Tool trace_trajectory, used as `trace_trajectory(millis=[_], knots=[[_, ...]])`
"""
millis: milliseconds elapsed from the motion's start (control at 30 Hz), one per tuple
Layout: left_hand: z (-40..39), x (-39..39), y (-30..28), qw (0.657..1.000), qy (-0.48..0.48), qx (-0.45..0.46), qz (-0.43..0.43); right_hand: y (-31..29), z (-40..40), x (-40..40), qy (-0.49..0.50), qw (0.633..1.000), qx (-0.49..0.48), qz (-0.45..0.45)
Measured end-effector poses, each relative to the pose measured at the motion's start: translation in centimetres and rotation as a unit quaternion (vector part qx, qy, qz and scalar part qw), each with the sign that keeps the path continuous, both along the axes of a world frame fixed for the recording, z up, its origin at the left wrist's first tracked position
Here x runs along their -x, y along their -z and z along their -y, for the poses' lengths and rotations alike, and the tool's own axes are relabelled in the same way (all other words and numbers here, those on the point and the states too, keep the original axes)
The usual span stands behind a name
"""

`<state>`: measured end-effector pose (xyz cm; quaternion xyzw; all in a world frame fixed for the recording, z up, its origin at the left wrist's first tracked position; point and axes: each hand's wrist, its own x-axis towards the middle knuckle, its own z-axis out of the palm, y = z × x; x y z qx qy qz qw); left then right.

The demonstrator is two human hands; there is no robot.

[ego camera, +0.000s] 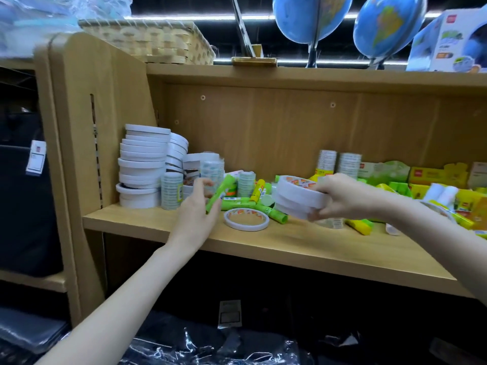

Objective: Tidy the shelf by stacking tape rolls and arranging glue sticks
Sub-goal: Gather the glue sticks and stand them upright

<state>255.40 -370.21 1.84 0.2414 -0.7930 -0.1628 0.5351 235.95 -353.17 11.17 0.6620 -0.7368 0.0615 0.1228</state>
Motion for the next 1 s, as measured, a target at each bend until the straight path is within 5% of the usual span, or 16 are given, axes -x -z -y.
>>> trace_trajectory(millis=[300,633,1000], knots=[[1.7,-5.7,0.9,0.985,-0.057,-0.111,-0.122,0.5,6.5,-7.5,-0.185,0.98,0.043,0.06],[3.4,-12.0,1.4,0.969,-0.096,-0.166,-0.154,3.5,16.0,-14.2,-0.243,0.97,-0.009,0.025],[0.3,-10.2,1.4,0.992,-0.043,-0.017,-0.116,3.4,10.8,-8.1,-0.181,0.959,0.177,0.124]])
